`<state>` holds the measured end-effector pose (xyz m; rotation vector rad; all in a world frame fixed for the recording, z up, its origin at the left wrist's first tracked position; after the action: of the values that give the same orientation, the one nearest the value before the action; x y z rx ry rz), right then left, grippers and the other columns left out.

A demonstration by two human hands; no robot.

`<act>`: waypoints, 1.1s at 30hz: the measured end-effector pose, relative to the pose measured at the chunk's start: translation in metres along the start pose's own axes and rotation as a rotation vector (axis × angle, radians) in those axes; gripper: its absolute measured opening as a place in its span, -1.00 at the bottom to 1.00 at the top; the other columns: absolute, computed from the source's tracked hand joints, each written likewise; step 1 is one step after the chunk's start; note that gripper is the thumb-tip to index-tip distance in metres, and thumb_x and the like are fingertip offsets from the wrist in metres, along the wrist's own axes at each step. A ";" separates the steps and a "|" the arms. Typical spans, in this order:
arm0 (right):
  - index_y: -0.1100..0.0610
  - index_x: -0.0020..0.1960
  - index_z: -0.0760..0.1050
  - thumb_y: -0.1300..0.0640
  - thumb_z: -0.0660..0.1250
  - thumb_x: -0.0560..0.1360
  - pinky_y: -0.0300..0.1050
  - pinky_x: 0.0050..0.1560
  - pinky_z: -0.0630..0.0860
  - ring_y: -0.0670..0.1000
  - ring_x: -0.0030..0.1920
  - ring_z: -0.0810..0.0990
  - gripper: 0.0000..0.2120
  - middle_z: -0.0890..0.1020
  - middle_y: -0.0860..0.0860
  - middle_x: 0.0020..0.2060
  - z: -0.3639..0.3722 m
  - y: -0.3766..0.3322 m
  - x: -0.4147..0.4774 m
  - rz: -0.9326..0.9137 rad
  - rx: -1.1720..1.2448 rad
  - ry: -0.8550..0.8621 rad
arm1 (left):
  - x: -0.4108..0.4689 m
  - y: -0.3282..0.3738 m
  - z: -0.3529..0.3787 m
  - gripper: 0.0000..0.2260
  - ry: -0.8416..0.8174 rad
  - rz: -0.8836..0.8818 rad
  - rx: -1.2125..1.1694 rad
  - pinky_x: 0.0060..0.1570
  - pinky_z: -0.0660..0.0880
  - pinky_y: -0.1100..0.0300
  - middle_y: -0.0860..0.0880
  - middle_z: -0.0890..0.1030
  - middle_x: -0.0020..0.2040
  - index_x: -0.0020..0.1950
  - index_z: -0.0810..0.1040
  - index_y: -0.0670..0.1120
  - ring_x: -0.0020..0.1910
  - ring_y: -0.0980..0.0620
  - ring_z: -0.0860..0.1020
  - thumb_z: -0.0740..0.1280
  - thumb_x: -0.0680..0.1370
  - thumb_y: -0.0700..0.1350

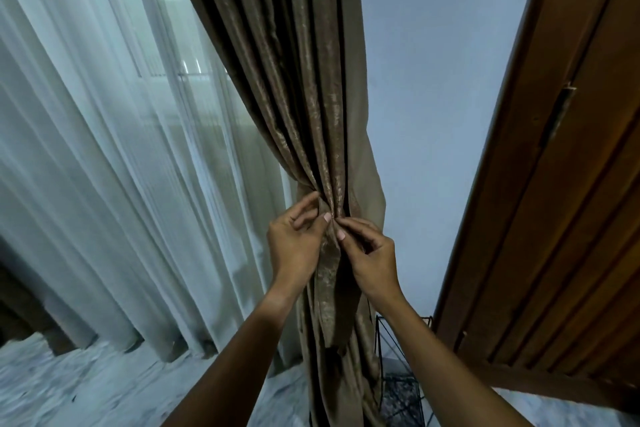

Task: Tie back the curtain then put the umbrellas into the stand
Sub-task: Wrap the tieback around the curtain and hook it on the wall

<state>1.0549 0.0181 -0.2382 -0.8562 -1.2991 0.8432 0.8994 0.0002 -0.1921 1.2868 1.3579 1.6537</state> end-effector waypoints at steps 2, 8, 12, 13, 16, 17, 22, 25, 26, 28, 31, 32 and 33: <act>0.02 0.24 0.63 0.20 0.46 0.53 -0.20 0.29 0.52 -0.09 0.24 0.63 -0.71 0.69 0.00 0.17 -0.001 0.004 -0.007 0.027 0.022 -0.040 | -0.003 0.009 0.004 -0.73 -0.068 0.090 0.108 0.11 0.61 0.26 -0.02 0.73 0.07 0.22 0.67 -0.08 0.08 0.12 0.69 0.45 0.54 -0.27; 0.05 0.33 0.57 0.08 0.68 0.28 -0.15 0.27 0.55 -0.11 0.23 0.61 -0.35 0.64 -0.03 0.19 -0.003 0.003 -0.013 -0.009 -0.170 -0.107 | 0.002 0.048 0.031 -0.73 -0.349 0.316 0.606 0.09 0.51 0.40 -0.02 0.70 0.17 0.32 0.61 -0.10 0.13 0.22 0.63 0.36 0.62 -0.16; -0.03 0.19 0.56 -0.12 0.61 0.27 -0.16 0.07 0.59 -0.11 0.11 0.61 -0.46 0.62 -0.07 0.07 -0.007 -0.004 -0.007 -0.051 -0.350 -0.015 | 0.009 0.054 0.051 -0.71 -0.487 0.300 0.731 -0.33 0.40 0.44 0.00 0.68 -0.22 0.33 0.60 -0.12 -0.15 0.27 0.63 0.27 0.63 -0.24; -0.04 0.11 0.56 -0.14 0.56 0.30 -0.10 0.00 0.61 -0.09 0.04 0.62 -0.56 0.62 -0.07 0.01 -0.011 -0.004 -0.005 -0.042 -0.381 0.028 | 0.011 0.054 0.055 -0.71 -0.504 0.290 0.736 -0.30 0.45 0.42 -0.01 0.68 -0.30 0.33 0.61 -0.10 -0.24 0.21 0.66 0.27 0.63 -0.23; -0.03 -0.12 0.52 -0.07 0.37 0.34 0.02 -0.17 0.57 0.01 -0.19 0.58 -0.82 0.60 -0.07 -0.23 -0.030 -0.002 0.003 0.025 -0.434 0.153 | 0.019 0.049 0.062 -0.72 -0.513 0.245 0.699 -0.16 0.53 0.38 -0.05 0.75 -0.11 0.32 0.63 -0.07 -0.13 0.10 0.69 0.28 0.63 -0.18; -0.02 -0.13 0.56 -0.03 0.33 0.34 -0.03 -0.21 0.55 0.01 -0.25 0.56 -0.85 0.59 -0.09 -0.30 -0.037 0.001 0.006 0.046 -0.420 0.166 | 0.020 0.048 0.064 -0.71 -0.509 0.237 0.683 -0.08 0.48 0.42 -0.03 0.74 0.02 0.33 0.62 -0.06 0.00 0.12 0.67 0.29 0.63 -0.18; -0.05 -0.26 0.55 0.14 0.29 0.41 -0.16 -0.31 0.37 -0.04 -0.40 0.41 -0.87 0.47 -0.10 -0.48 -0.053 0.006 0.021 0.118 -0.363 0.096 | 0.023 0.041 0.063 -0.60 -0.423 0.273 0.602 0.16 0.58 0.21 0.05 0.70 0.17 0.40 0.55 0.03 0.18 0.16 0.63 0.30 0.60 -0.25; -0.12 -0.28 0.48 0.16 0.30 0.46 -0.10 -0.27 0.43 -0.04 -0.36 0.46 -0.79 0.51 -0.13 -0.45 -0.057 0.005 0.033 0.127 -0.392 0.015 | 0.021 0.049 0.065 -0.56 -0.329 0.519 0.800 0.15 0.57 0.07 0.09 0.67 0.15 0.41 0.53 0.08 0.19 0.08 0.56 0.36 0.54 -0.19; -0.11 -0.24 0.49 0.11 0.36 0.46 -0.08 -0.25 0.47 -0.04 -0.34 0.52 -0.85 0.56 -0.13 -0.41 -0.060 0.003 0.035 0.131 -0.416 -0.014 | 0.019 0.054 0.069 -0.54 -0.318 0.618 0.910 0.13 0.54 0.03 0.07 0.63 0.16 0.42 0.53 0.07 0.18 0.03 0.50 0.38 0.52 -0.16; -0.05 -0.16 0.49 -0.01 0.51 0.37 -0.07 -0.24 0.54 -0.02 -0.28 0.61 -0.80 0.63 -0.10 -0.30 -0.065 0.000 0.039 0.123 -0.490 -0.078 | 0.012 0.066 0.081 -0.49 -0.333 0.817 1.096 0.11 0.45 -0.03 0.02 0.53 0.22 0.43 0.51 0.07 0.19 -0.03 0.40 0.40 0.47 -0.12; -0.01 -0.19 0.40 0.03 0.51 0.29 -0.07 -0.28 0.51 0.04 -0.29 0.57 -0.72 0.60 -0.07 -0.30 -0.074 -0.007 0.045 0.075 -0.672 -0.140 | -0.001 0.079 0.109 -0.37 -0.468 1.032 1.303 0.27 0.25 -0.10 0.02 0.33 0.52 0.49 0.40 0.11 0.42 -0.12 0.26 0.39 0.41 -0.10; -0.02 -0.20 0.39 0.02 0.49 0.28 -0.04 -0.27 0.53 0.04 -0.29 0.58 -0.72 0.61 -0.06 -0.31 -0.078 -0.010 0.048 0.068 -0.726 -0.143 | -0.002 0.080 0.117 -0.33 -0.540 1.036 1.372 0.37 0.14 -0.17 0.02 0.22 0.60 0.53 0.34 0.10 0.54 -0.15 0.14 0.38 0.42 -0.08; -0.03 -0.21 0.40 0.00 0.48 0.26 -0.02 -0.24 0.57 0.03 -0.28 0.60 -0.73 0.62 -0.07 -0.31 -0.084 -0.012 0.051 0.065 -0.768 -0.141 | 0.001 0.077 0.124 -0.33 -0.623 0.996 1.443 0.45 0.00 -0.26 0.03 0.14 0.63 0.56 0.28 0.08 0.61 -0.16 -0.02 0.37 0.45 -0.04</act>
<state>1.1436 0.0534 -0.2108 -1.4600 -1.7623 0.4409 1.0238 0.0228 -0.1187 3.3000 1.5161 0.2223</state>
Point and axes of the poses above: each hand's wrist, its own x-axis towards the middle knuckle, its own z-axis out of the palm, y = z × x, the point moved 8 cm from there along x, towards the middle knuckle
